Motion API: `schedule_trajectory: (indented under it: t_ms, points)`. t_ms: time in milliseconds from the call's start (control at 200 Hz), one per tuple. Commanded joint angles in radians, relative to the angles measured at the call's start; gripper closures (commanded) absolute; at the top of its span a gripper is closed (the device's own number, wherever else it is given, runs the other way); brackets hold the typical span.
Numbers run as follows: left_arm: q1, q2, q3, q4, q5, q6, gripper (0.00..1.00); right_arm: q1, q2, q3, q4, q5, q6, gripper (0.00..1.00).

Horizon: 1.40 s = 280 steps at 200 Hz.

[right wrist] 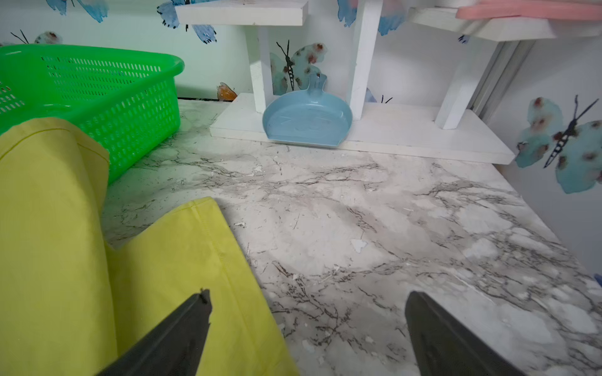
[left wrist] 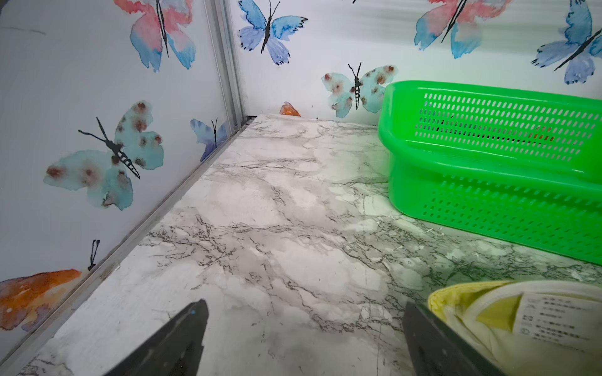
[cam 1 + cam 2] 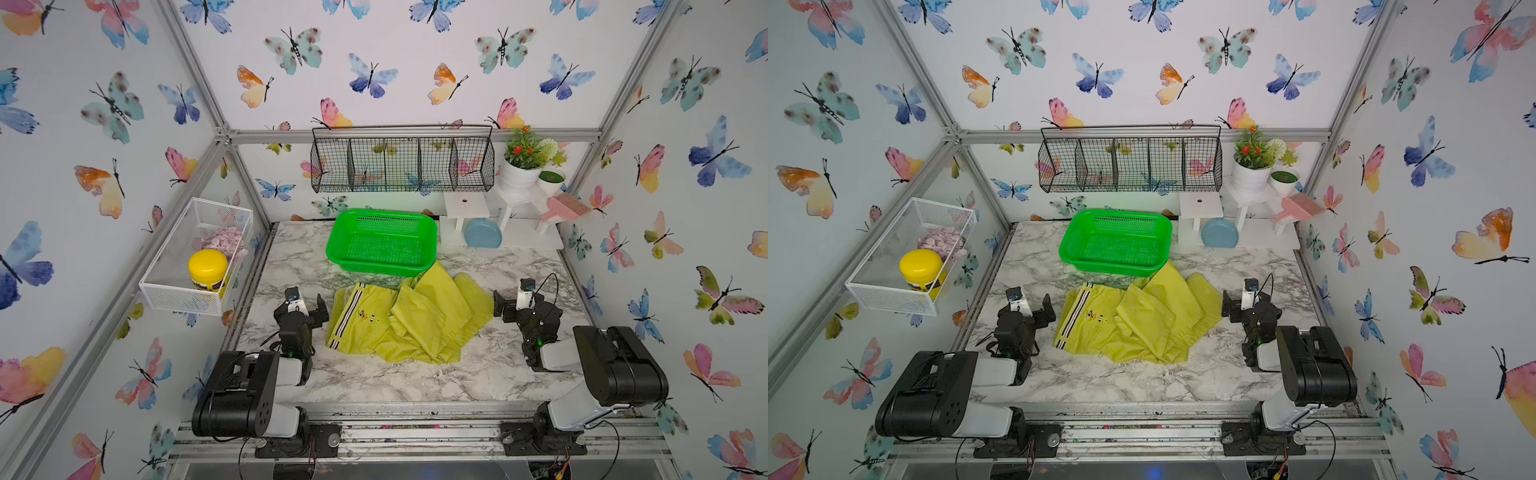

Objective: Roll up the long pants
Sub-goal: Adjust the bin at the center of the board.

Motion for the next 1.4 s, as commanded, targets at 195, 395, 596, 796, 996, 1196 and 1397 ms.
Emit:
schedule_trajectory:
  t_ms: [195,395,596,796,996,1196,1397]
  points:
    - [0.002,-0.018,0.011,0.002,0.008,0.01,0.02,-0.006,-0.013,0.01,-0.005,0.015,0.008,0.01]
    - [0.005,-0.019,0.015,-0.005,0.017,0.007,0.02,-0.006,-0.006,0.032,-0.038,0.015,0.009,0.01]
    - [-0.052,-0.148,0.087,-0.187,-0.058,0.065,0.02,0.011,-0.15,0.162,-0.35,0.083,0.017,0.01]
    - [-0.158,-0.326,0.572,-0.862,-0.221,-0.084,0.04,0.086,-0.288,0.623,-0.995,0.042,0.118,0.01]
    - [-0.157,-0.048,0.962,-1.247,-0.214,-0.18,0.07,0.226,0.008,1.175,-1.448,0.02,0.2,0.17]
    - [-0.148,0.162,1.18,-1.439,-0.093,-0.376,0.08,0.294,0.414,1.763,-1.812,-0.191,0.282,0.28]
    - [-0.143,0.22,1.239,-1.44,-0.016,-0.413,0.07,0.38,0.481,1.783,-1.88,-0.237,0.219,0.35]
